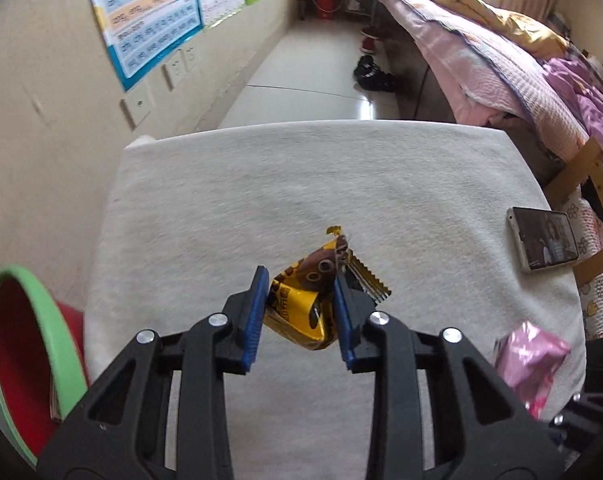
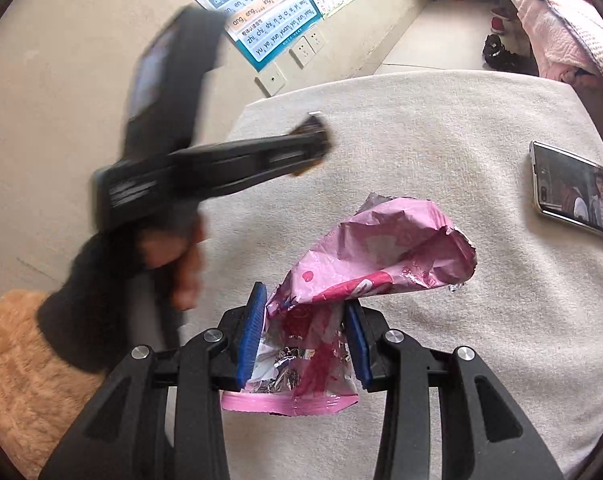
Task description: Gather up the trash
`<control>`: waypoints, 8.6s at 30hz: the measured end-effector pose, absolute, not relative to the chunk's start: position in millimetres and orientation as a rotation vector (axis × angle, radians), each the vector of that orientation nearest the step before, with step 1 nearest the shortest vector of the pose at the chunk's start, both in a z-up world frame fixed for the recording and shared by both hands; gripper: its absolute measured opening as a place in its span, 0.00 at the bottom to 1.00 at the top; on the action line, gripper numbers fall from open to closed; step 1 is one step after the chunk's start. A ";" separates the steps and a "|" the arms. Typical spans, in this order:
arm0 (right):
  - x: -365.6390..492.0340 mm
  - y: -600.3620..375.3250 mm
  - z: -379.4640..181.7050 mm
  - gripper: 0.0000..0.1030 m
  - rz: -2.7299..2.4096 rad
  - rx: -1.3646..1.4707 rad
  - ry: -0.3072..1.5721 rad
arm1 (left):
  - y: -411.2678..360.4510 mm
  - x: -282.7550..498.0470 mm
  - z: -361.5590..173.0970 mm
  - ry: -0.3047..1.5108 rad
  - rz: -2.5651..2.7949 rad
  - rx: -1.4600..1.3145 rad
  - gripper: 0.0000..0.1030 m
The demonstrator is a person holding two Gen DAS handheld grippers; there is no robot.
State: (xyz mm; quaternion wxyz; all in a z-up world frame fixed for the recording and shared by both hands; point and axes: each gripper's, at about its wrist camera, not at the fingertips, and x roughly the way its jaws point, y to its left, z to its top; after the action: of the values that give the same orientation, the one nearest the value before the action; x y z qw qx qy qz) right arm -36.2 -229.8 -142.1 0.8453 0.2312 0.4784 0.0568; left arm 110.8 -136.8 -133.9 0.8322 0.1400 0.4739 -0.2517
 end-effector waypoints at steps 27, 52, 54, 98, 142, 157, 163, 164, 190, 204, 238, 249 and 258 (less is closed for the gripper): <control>-29.0 -160.6 -126.5 0.37 0.110 0.223 0.983 | -13.7 27.8 -81.2 0.894 -0.388 0.065 0.29; -3.3 -99.2 -107.1 0.37 0.253 0.143 0.947 | 22.2 38.5 -75.8 0.875 -0.300 0.002 0.29; -3.4 -94.0 -108.9 0.37 0.266 0.134 0.954 | 25.7 38.7 -75.0 0.873 -0.304 -0.010 0.29; 26.7 -17.5 -94.9 0.37 0.388 -0.028 0.948 | 112.6 47.4 -73.4 0.842 -0.112 -0.095 0.29; 48.6 20.6 -99.4 0.38 0.432 -0.105 0.973 | 181.2 72.6 -79.8 0.851 0.008 -0.120 0.30; 57.8 36.5 -95.8 0.38 0.438 -0.149 0.957 | 184.2 88.4 -81.4 0.852 0.013 -0.128 0.30; 65.5 42.6 -95.1 0.38 0.439 -0.161 0.954 | 185.1 94.4 -85.2 0.862 0.007 -0.127 0.30; 66.9 43.2 -95.4 0.38 0.439 -0.162 0.954 | 185.4 95.6 -86.4 0.865 0.007 -0.126 0.30; 83.7 61.3 -97.5 0.39 0.463 -0.184 0.947 | 188.5 130.6 -103.5 0.943 0.005 -0.129 0.36; 41.6 -0.2 -58.5 0.74 0.437 -0.031 0.796 | 168.1 97.6 -77.8 0.825 0.073 -0.145 0.68; -57.7 -224.0 -13.5 0.94 0.071 0.238 0.345 | -33.2 0.2 25.8 0.294 0.012 0.063 0.95; -53.3 -218.5 -22.5 0.94 0.076 0.230 0.386 | -23.4 -3.1 24.2 0.314 0.026 0.049 0.95; -51.3 -217.8 -25.1 0.94 0.072 0.233 0.400 | -24.3 -3.1 22.5 0.322 0.023 0.055 0.95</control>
State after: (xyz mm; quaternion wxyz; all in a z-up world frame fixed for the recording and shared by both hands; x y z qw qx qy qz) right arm -51.3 -217.8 -25.1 0.9727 0.1157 0.1980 0.0357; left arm -3.1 -24.3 22.5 0.9866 0.0272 0.1604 0.0113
